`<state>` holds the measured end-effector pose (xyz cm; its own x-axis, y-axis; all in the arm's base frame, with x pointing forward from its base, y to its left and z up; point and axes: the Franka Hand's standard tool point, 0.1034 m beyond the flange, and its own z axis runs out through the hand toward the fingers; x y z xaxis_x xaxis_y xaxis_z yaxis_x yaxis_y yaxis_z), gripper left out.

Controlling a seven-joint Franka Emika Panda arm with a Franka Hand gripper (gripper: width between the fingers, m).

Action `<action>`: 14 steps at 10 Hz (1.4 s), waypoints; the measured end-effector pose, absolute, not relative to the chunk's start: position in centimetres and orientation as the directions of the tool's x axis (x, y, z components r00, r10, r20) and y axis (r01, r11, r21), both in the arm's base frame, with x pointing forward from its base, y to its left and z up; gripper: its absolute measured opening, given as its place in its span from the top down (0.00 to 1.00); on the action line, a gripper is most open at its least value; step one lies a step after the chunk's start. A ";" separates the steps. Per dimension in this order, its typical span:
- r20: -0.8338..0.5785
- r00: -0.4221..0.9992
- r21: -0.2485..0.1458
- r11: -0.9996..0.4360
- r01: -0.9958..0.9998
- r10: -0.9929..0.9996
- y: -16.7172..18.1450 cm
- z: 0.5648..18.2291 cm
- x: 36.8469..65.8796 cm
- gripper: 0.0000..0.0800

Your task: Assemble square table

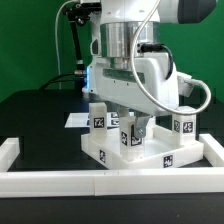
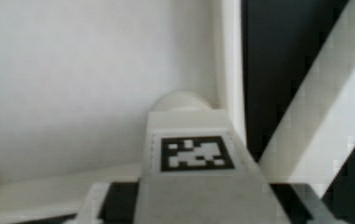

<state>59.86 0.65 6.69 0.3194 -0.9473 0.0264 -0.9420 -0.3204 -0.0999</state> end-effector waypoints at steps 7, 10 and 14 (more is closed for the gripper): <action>-0.048 -0.199 -0.101 0.203 -0.974 -0.979 1.1 6.7 60.2 0.64; -0.049 -0.172 -0.102 0.177 -0.979 -0.984 1.1 6.7 60.2 0.56; -0.020 0.178 -0.094 -0.176 -0.980 -0.984 1.5 6.7 60.0 0.20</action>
Offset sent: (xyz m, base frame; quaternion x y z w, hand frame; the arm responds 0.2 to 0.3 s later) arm -0.0003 0.0015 -0.0027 -0.0132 -0.0018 0.2085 0.9779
